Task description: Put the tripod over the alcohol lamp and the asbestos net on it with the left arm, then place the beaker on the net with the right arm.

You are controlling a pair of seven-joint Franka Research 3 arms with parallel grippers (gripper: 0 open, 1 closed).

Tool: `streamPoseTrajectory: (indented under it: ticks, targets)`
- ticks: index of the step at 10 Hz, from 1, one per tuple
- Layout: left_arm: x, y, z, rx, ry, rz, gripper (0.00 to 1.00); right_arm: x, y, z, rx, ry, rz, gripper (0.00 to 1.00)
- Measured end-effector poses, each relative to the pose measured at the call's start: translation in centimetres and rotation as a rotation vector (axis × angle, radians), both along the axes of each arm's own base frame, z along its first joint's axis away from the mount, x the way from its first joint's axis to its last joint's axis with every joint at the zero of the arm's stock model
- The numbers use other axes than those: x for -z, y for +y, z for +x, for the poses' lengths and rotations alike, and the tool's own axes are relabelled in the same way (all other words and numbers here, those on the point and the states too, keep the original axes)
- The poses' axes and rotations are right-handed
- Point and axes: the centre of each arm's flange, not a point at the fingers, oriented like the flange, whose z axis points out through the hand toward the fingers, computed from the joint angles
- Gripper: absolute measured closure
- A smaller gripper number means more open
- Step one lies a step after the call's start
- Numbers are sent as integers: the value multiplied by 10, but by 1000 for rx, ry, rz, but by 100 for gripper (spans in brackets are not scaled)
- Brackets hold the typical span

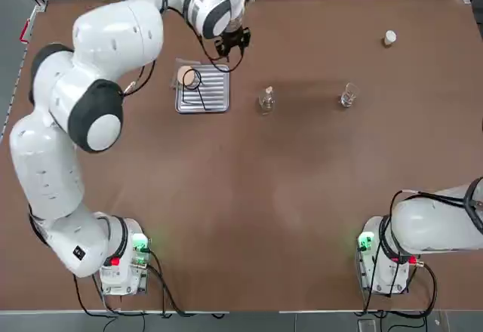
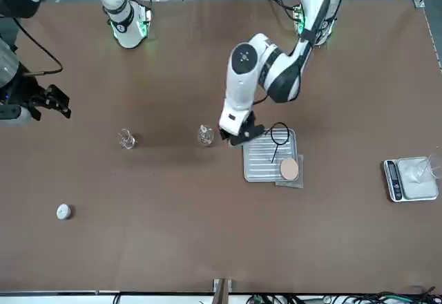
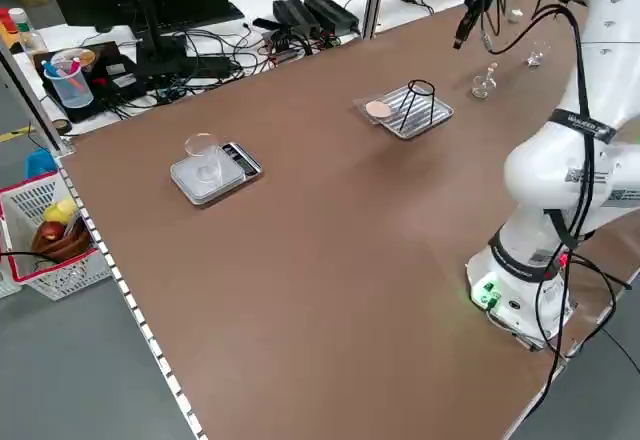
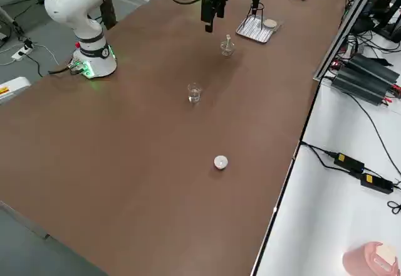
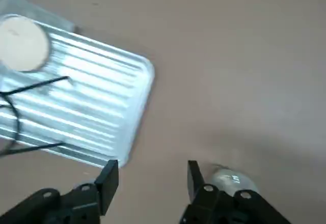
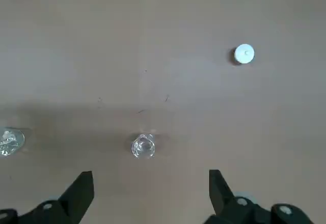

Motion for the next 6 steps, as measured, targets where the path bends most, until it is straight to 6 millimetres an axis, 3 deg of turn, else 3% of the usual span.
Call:
streamPoseTrajectory:
  ticks: [6]
  targets:
    - [11, 152, -13, -63, -17, 14, 39, 30, 6, 26, -55, -28, 0, 0]
